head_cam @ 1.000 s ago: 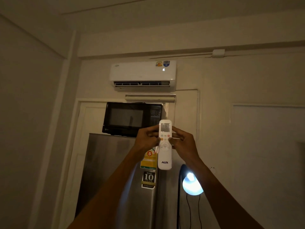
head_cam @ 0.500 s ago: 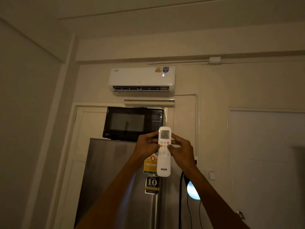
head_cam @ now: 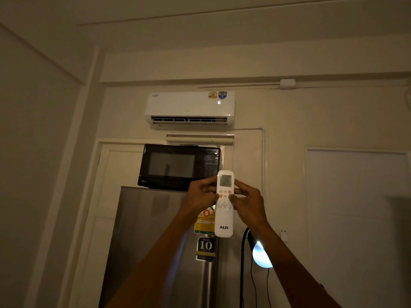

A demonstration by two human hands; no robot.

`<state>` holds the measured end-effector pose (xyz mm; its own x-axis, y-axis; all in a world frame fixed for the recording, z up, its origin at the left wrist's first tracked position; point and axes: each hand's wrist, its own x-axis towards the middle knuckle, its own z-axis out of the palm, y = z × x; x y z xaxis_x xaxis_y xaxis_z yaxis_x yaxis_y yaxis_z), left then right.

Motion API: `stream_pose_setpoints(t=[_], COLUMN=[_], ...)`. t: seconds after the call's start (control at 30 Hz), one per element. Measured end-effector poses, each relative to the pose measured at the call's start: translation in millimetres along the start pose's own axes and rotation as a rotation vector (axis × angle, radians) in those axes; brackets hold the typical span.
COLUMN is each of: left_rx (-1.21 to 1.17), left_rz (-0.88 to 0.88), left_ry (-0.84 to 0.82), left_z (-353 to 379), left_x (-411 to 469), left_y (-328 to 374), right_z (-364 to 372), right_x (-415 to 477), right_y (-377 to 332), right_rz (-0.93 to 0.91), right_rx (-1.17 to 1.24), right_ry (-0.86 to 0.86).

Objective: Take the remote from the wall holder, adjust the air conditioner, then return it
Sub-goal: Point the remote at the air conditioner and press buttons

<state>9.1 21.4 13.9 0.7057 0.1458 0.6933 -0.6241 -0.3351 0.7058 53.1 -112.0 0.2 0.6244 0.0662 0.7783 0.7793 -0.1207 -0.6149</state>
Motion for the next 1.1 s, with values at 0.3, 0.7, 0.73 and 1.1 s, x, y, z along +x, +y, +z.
stream_pose_setpoints(t=[0.3, 0.7, 0.73, 1.1], left_rx=[0.018, -0.003, 0.002, -0.013], left_rz=[0.024, 0.003, 0.006, 0.006], left_ry=[-0.006, -0.011, -0.013, 0.003], left_z=[-1.5, -6.6, -6.9, -10.2], left_x=[0.1, -3.9, -4.1, -4.6], left_y=[7.2, 8.3, 8.4, 7.0], right_z=[0.3, 7.3, 7.7, 9.5], right_x=[4.0, 4.1, 3.9, 7.4], right_y=[-2.3, 4.3, 4.5, 5.7], right_rz=[-0.005, -0.042, -0.048, -0.088], right_rx=[-0.003, -0.032, -0.032, -0.027], right_ry=[0.014, -0.007, -0.008, -0.036])
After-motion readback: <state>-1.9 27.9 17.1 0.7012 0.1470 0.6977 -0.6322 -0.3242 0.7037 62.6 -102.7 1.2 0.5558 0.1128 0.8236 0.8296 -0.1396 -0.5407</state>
